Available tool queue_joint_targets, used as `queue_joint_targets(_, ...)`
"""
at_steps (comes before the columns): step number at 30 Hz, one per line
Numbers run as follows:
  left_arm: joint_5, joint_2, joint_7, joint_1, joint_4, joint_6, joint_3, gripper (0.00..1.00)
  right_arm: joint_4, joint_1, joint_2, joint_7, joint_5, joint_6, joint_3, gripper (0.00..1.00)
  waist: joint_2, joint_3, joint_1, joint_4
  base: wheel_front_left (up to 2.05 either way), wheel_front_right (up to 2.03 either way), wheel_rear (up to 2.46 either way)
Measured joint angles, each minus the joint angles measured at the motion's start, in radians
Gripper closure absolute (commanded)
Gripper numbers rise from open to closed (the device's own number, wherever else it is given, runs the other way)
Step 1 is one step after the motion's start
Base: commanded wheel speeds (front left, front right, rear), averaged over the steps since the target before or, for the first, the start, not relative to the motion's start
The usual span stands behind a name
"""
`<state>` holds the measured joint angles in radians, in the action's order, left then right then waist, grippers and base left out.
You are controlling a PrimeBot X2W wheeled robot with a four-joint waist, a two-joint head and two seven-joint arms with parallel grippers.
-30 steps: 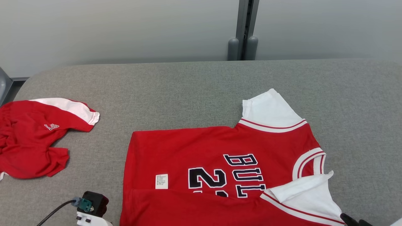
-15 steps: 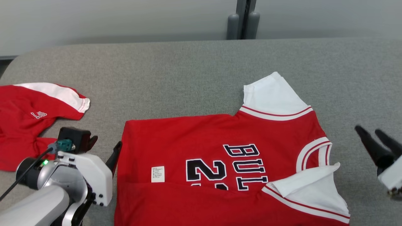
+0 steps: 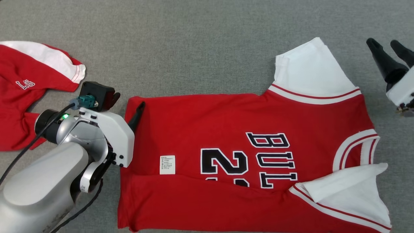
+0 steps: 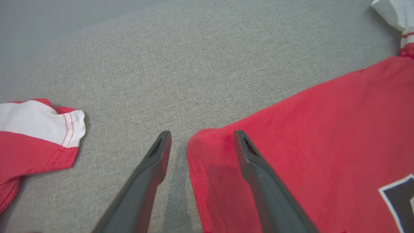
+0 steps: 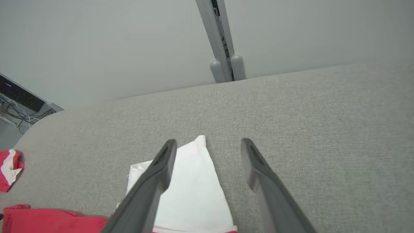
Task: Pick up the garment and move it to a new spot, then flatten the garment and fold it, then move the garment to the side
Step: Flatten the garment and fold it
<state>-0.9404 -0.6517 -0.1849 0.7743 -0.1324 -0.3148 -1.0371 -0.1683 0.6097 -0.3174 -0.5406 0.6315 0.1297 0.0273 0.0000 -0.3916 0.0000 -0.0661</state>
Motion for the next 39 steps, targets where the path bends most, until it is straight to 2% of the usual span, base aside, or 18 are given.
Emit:
queue_joint_targets(7,0.014,0.027,-0.010,0.059,-0.006,0.024,-0.001,0.00,-0.177,0.176,-0.027,-0.019,0.015,0.000,-0.108,0.00,0.0000,-0.068,0.0000,-0.043,0.00,0.00,0.00)
queue_joint_targets(15,0.016,0.050,-0.026,0.084,-0.014,0.042,-0.012,0.00,-0.331,0.262,-0.036,-0.036,0.010,0.000,-0.172,0.00,0.0000,-0.101,0.0000,-0.079,0.00,0.00,0.00)
queue_joint_targets(27,-0.008,0.083,-0.053,0.114,-0.068,0.093,-0.020,0.00,-0.426,0.334,-0.049,-0.003,0.065,0.000,-0.261,0.00,0.0000,-0.129,0.0000,-0.090,0.00,0.00,0.00)
queue_joint_targets(28,-0.015,0.086,-0.059,0.114,-0.073,0.095,-0.021,0.00,-0.428,0.336,-0.049,0.000,0.071,0.000,-0.266,0.16,0.0000,-0.129,0.0000,-0.089,0.00,0.00,0.00)
queue_joint_targets(29,-0.018,0.088,-0.063,0.115,-0.078,0.097,-0.022,0.00,-0.430,0.338,-0.049,0.002,0.076,0.000,-0.274,0.41,0.0000,-0.128,0.0000,-0.089,0.00,0.00,0.00)
queue_joint_targets(30,-0.021,0.090,-0.063,0.115,-0.081,0.102,-0.022,0.04,-0.431,0.338,-0.049,0.005,0.083,0.000,-0.283,0.56,0.0000,-0.127,0.0001,-0.088,0.00,0.00,0.00)
queue_joint_targets(31,-0.022,0.091,-0.062,0.115,-0.085,0.103,-0.021,0.27,-0.431,0.338,-0.049,0.006,0.087,0.000,-0.293,0.65,0.0000,-0.127,0.0000,-0.088,0.00,0.00,0.00)
queue_joint_targets(32,-0.028,0.092,-0.061,0.115,-0.089,0.105,-0.020,0.55,-0.430,0.338,-0.050,0.007,0.095,0.000,-0.302,0.96,0.0000,-0.126,0.0000,-0.087,0.00,0.00,0.00)
queue_joint_targets(33,-0.030,0.094,-0.061,0.116,-0.092,0.110,-0.020,0.86,-0.430,0.338,-0.051,0.012,0.103,0.000,-0.309,1.00,0.0000,-0.126,0.0000,-0.087,0.00,0.00,0.00)
queue_joint_targets(34,-0.030,0.095,-0.055,0.116,-0.093,0.113,-0.019,1.00,-0.428,0.338,-0.054,0.017,0.110,0.000,-0.317,1.00,0.0000,-0.125,0.0000,-0.086,0.00,0.00,0.00)
queue_joint_targets(39,-0.031,0.103,-0.033,0.115,-0.104,0.121,-0.019,1.00,-0.418,0.337,-0.065,0.059,0.151,0.000,-0.348,1.00,0.0000,-0.115,0.0000,-0.083,0.00,0.00,0.00)
